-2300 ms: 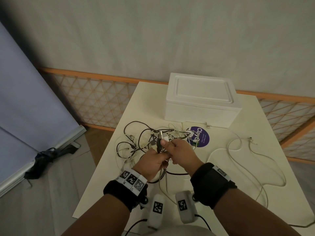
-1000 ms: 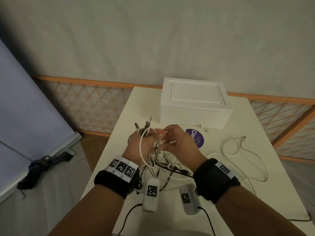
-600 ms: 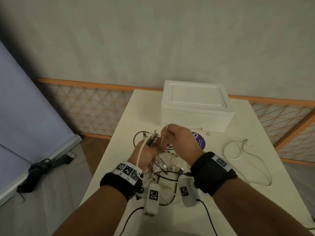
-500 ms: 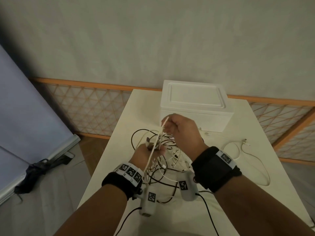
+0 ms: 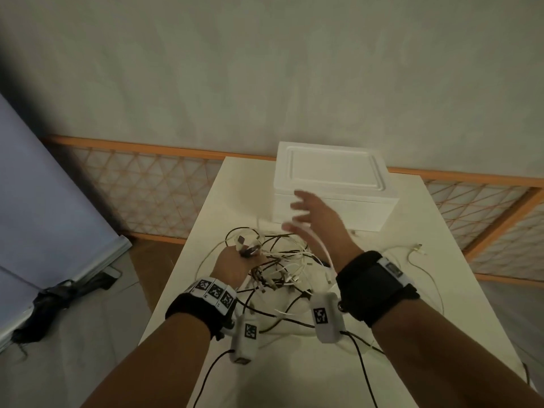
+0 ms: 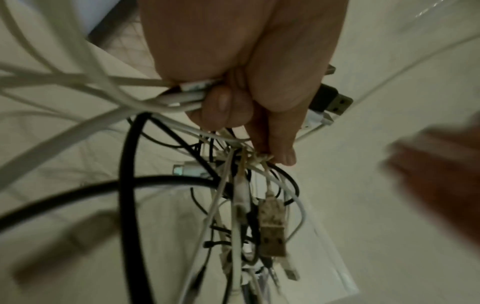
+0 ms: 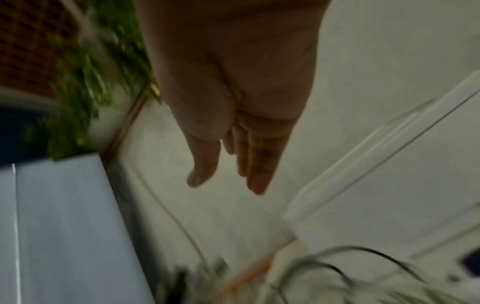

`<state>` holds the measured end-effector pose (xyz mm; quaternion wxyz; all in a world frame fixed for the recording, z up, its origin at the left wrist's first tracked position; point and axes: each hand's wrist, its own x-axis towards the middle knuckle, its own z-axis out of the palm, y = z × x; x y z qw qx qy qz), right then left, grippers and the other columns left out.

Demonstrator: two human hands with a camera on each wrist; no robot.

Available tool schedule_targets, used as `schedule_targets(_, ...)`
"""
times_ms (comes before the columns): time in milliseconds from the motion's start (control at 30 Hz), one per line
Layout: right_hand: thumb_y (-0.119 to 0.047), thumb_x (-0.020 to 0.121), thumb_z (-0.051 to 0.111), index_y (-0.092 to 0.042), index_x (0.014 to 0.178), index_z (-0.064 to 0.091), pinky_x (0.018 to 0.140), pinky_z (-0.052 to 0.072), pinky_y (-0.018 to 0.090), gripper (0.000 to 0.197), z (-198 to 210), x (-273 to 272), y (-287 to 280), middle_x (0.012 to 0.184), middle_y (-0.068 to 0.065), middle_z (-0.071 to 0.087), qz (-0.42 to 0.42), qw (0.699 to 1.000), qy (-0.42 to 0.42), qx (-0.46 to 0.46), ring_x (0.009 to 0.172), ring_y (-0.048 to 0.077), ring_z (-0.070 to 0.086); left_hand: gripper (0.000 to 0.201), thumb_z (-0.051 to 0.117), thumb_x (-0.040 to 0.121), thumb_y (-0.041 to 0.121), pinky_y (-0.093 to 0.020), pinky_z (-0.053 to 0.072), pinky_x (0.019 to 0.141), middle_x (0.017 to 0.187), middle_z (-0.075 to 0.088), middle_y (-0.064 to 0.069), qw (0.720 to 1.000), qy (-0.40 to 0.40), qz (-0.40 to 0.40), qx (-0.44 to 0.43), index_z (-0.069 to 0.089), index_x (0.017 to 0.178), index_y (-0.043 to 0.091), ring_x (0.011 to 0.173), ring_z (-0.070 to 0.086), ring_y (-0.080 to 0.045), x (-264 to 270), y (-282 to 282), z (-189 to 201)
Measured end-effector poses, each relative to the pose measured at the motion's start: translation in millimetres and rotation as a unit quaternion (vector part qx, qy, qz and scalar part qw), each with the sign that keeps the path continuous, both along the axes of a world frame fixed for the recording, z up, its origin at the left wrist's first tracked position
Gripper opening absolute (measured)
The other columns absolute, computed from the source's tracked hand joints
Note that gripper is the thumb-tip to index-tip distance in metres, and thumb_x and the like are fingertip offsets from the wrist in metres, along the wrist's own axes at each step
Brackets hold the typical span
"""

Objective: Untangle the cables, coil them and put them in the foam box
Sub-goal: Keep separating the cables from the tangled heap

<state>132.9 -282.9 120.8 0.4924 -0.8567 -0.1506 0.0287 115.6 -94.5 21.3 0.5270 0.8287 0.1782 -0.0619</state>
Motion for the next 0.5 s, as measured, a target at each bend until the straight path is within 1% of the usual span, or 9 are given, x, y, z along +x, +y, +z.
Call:
schedule_targets(33,-0.022,0.083,0.072,-0.020,0.134,0.045,0.078,0.050,0.015,0.058,-12.9,-0.8,1.6,0.115,-0.008,0.060,0.007,0.999,0.039,-0.038,0.089,0.000,0.060,0.020,0.080,0.075,0.024,-0.021,0.044,0.060,0.074,0.066,-0.003,1.000,-0.014,0.006,-0.014,0.070,0.080,0.007,0.073,0.062,-0.018,-0.7,-1.0,2.7)
schedule_targets(67,-0.022,0.083,0.071,-0.020,0.131,0.049,0.079,0.050,0.018,0.052,-23.1,-4.4,6.3,0.113,-0.006,0.062,0.010,0.997,0.056,-0.054,0.089,0.002,0.060,0.021,0.080,0.076,0.023,-0.019,0.042,0.058,0.075,0.067,-0.004,0.999,-0.033,0.009,-0.033,0.071,0.083,0.005,0.073,0.062,-0.018,-1.2,-3.1,6.8)
schedule_targets(167,-0.017,0.088,0.062,-0.015,0.108,0.065,0.080,0.050,0.028,0.020,-41.5,-15.7,30.7,0.100,-0.004,0.066,0.019,0.997,-0.006,-0.077,0.089,0.012,0.062,0.011,0.077,0.078,0.017,-0.026,0.045,0.063,0.074,0.068,-0.005,0.996,-0.073,0.004,-0.056,0.071,0.082,0.008,0.070,0.061,-0.019,-2.7,-12.7,23.8)
schedule_targets(233,-0.014,0.090,0.055,-0.017,0.097,0.066,0.077,0.048,0.027,0.013,-45.9,-14.2,41.9,0.093,-0.010,0.062,0.009,0.997,-0.002,-0.078,0.086,0.010,0.059,0.008,0.077,0.077,0.020,-0.030,0.047,0.063,0.074,0.069,-0.005,0.991,-0.084,0.031,-0.094,0.072,0.079,0.014,0.070,0.062,-0.019,-2.9,-13.5,25.8)
schedule_targets(300,-0.015,0.088,0.056,-0.024,0.091,0.063,0.074,0.046,0.024,0.011,-48.4,-6.8,45.8,0.087,-0.015,0.061,0.012,0.998,0.027,-0.054,0.078,0.005,0.057,0.008,0.077,0.078,0.022,-0.026,0.040,0.055,0.066,0.064,-0.001,0.987,-0.091,0.061,-0.118,0.071,0.078,0.016,0.059,0.056,-0.013,-4.2,-10.1,25.6)
schedule_targets(333,-0.015,0.087,0.057,-0.023,0.090,0.061,0.072,0.046,0.024,0.010,-49.5,-4.6,46.0,0.086,-0.012,0.063,0.020,0.998,0.039,-0.045,0.076,0.004,0.058,0.009,0.077,0.077,0.022,-0.026,0.038,0.052,0.061,0.062,0.001,0.985,-0.096,0.072,-0.126,0.072,0.077,0.015,0.053,0.052,-0.011,-4.3,-7.7,24.1)
schedule_targets(400,-0.011,0.084,0.056,-0.016,0.096,0.060,0.070,0.049,0.032,0.013,-50.2,-3.7,44.7,0.089,0.001,0.069,0.037,0.996,0.062,-0.052,0.078,0.016,0.063,0.010,0.079,0.076,0.024,-0.025,0.038,0.053,0.060,0.066,0.002,0.977,-0.112,0.096,-0.153,0.074,0.078,0.015,0.049,0.052,-0.011,-2.6,-3.2,23.2)
schedule_targets(433,-0.010,0.085,0.056,-0.013,0.099,0.059,0.071,0.049,0.032,0.015,-50.1,-5.9,44.0,0.091,0.008,0.070,0.041,0.994,0.078,-0.060,0.081,0.023,0.064,0.010,0.078,0.076,0.024,-0.025,0.039,0.054,0.063,0.068,0.002,0.973,-0.118,0.106,-0.169,0.075,0.080,0.015,0.050,0.053,-0.011,-2.2,-1.8,23.9)
schedule_targets(500,-0.011,0.087,0.056,-0.015,0.105,0.058,0.067,0.047,0.021,0.019,-50.6,-9.8,44.0,0.092,0.011,0.070,0.046,0.994,0.083,-0.049,0.082,0.025,0.064,0.010,0.077,0.077,0.020,-0.025,0.040,0.055,0.070,0.070,0.001,0.970,-0.124,0.089,-0.189,0.075,0.086,0.015,0.052,0.055,-0.009,-0.8,-1.2,28.1)
